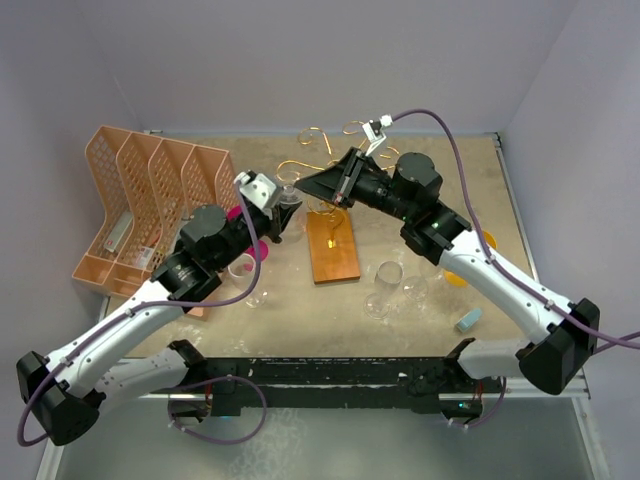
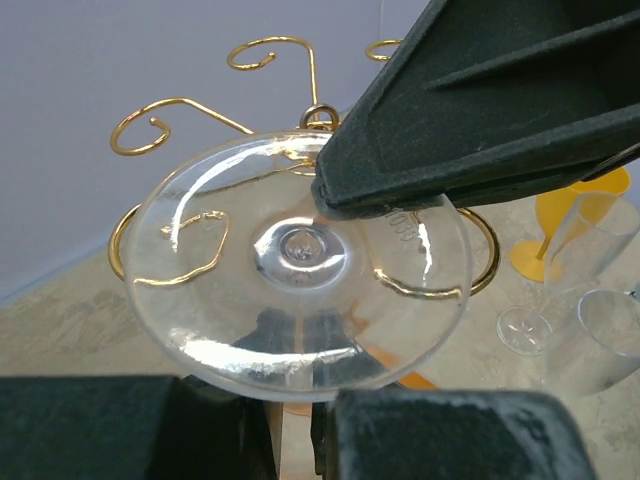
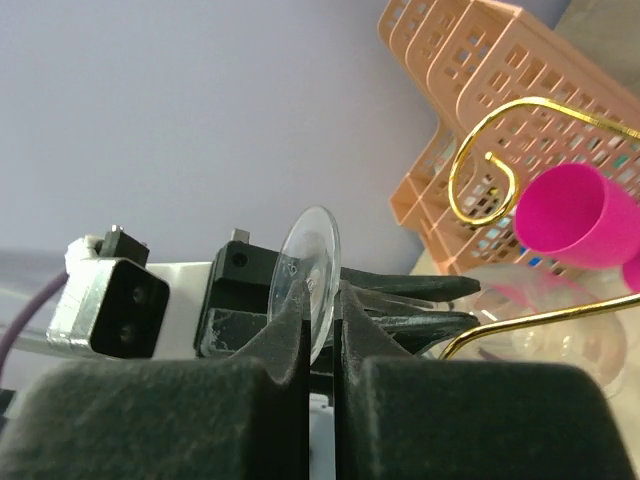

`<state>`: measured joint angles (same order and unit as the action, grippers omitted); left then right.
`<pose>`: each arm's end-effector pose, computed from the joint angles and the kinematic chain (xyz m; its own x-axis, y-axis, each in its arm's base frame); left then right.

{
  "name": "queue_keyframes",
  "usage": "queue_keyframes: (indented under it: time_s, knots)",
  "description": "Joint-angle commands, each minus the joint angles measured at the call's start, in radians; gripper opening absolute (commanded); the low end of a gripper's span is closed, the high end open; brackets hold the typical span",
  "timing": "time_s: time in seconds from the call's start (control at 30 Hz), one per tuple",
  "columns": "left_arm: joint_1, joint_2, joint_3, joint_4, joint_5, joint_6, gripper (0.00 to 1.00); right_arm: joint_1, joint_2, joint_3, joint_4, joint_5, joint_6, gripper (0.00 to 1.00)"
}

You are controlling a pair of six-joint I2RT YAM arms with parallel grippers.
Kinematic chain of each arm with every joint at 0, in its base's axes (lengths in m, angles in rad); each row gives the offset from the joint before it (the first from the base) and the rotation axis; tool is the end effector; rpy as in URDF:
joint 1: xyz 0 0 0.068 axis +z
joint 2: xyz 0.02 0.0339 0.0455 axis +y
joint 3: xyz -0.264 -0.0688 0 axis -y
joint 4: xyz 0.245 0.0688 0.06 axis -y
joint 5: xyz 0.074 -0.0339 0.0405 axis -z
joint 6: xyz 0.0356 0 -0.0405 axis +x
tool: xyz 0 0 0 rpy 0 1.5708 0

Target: Place the wine glass upside down on the wine glass rack

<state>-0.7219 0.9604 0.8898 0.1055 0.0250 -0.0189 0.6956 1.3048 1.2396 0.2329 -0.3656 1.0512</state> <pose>0.1697 -0.1506 0.3762 0.0133 -0.0369 -0.9992 0.6797 0.7332 -0.0180 0.2258 0.2051 0.4300 -0.6908 0.4793 -0.5414 -0.5428 0.1510 0.8262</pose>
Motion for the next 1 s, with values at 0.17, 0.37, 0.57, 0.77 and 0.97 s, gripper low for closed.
queue_keyframes:
  time_s: [0.17, 0.37, 0.57, 0.77, 0.97]
  knots:
    - [0.004, -0.089, 0.082, -0.173, -0.104, -0.162, 0.27, 0.007, -0.058, 0.009, 0.025, 0.059, 0.143, 0.0]
    - [0.004, -0.166, 0.101, -0.278, -0.118, -0.307, 0.46, 0.006, -0.067, 0.02, 0.015, 0.079, 0.159, 0.0]
    - [0.004, -0.211, 0.148, -0.291, -0.157, -0.558, 0.54, 0.007, -0.074, 0.006, 0.038, 0.093, 0.165, 0.0]
    - [0.005, -0.226, 0.098, -0.124, -0.152, -0.823, 0.58, 0.006, -0.077, -0.015, 0.056, 0.104, 0.163, 0.0]
    - [0.005, -0.188, 0.104, -0.102, -0.23, -0.966, 0.62, 0.006, -0.08, -0.042, 0.092, 0.081, 0.158, 0.0]
